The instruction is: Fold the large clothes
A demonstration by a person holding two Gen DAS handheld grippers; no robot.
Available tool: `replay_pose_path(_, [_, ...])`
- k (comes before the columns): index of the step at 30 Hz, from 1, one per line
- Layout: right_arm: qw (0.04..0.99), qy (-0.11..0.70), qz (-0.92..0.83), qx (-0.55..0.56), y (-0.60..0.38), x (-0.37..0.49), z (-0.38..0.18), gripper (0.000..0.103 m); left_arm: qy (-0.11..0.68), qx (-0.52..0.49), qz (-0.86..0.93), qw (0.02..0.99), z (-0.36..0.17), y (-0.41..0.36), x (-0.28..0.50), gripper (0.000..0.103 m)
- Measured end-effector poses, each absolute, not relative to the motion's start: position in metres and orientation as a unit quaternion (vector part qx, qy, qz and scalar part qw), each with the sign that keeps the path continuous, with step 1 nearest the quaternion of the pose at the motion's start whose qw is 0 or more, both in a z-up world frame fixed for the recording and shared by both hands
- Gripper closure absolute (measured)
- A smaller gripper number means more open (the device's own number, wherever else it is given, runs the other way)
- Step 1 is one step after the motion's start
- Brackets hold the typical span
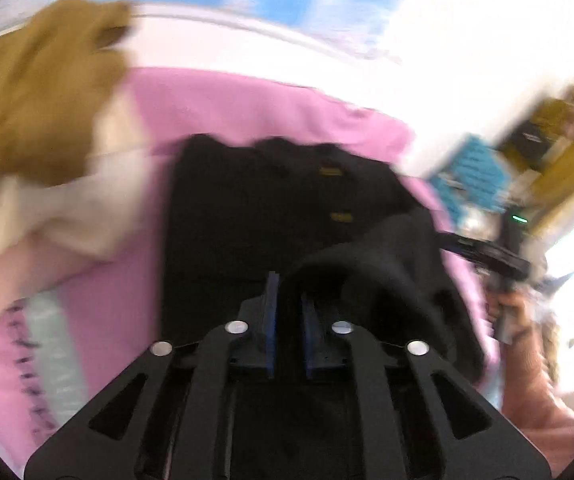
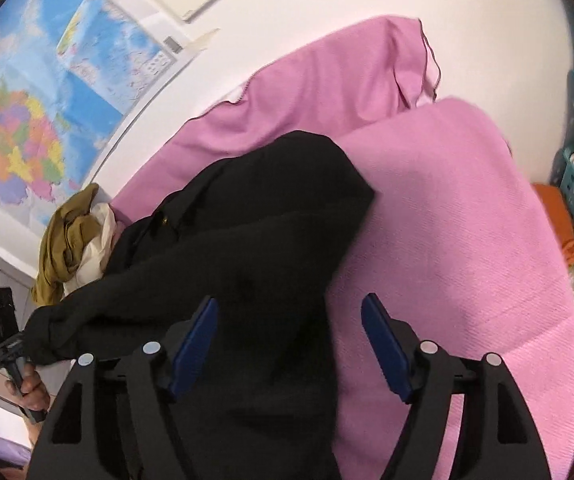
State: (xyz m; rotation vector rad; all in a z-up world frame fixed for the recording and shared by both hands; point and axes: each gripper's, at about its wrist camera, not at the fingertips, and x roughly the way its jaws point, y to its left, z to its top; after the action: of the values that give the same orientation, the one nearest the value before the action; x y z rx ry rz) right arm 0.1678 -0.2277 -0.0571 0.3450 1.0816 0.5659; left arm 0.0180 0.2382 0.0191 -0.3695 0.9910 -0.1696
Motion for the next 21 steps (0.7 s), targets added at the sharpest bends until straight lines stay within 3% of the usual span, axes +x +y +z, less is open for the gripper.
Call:
replay_pose_path(2, [0.802,0.508,0.272,0.157,-0.222,0.169,-0.061,0.03,0.482,-0.179,-0.064,0.855,0.014,0.247,0.016,0.067])
replay_pose_path(4, [0.799,0.51,0.284,0.145,-0.213,0.169,-0.064,0.031,0.482,-0.188,-0.076,0.853,0.012,0.248,0.013,0.059])
replay_pose_path(5, [0.799,0.511,0.286,0.139,-0.209,0.17,-0.064,0.034,0.478,-0.189,-0.086,0.853,0.013,0.247,0.01,0.048])
replay_pose_path(6, [0.8,0.511,0.286,0.133,-0.206,0.171,-0.064,0.045,0.474,-0.188,-0.091,0.855,0.014,0.245,0.008,0.039])
replay_pose_path(11, [0.799,0.508,0.298,0.126,-0.201,0.174,-0.061,0.091,0.47,-0.157,-0.12,0.86,0.012,0.223,0.004,0.027])
replay_pose_path(13, [0.805,0.498,0.296,0.125,-0.204,0.174,-0.055,0.094,0.485,-0.139,-0.126,0.854,0.002,0.212,0.013,0.026])
replay_pose_path(14, [0.809,0.494,0.294,0.123,-0.206,0.174,-0.052,0.095,0.494,-0.135,-0.131,0.849,-0.004,0.205,0.019,0.028])
replay_pose_path(16, [0.816,0.486,0.286,0.123,-0.209,0.174,-0.046,0.095,0.508,-0.127,-0.14,0.84,-0.015,0.194,0.027,0.043])
replay_pose_path(18, [0.824,0.48,0.273,0.126,-0.215,0.177,-0.04,0.096,0.518,-0.116,-0.143,0.836,-0.024,0.186,0.033,0.077])
replay_pose_path(20, [0.826,0.478,0.265,0.139,-0.225,0.182,-0.038,0.096,0.524,-0.133,-0.157,0.827,-0.03,0.183,0.042,0.087])
replay_pose_path(21, [0.826,0.48,0.258,0.144,-0.229,0.185,-0.04,0.096,0.526,-0.141,-0.156,0.824,-0.032,0.183,0.046,0.087])
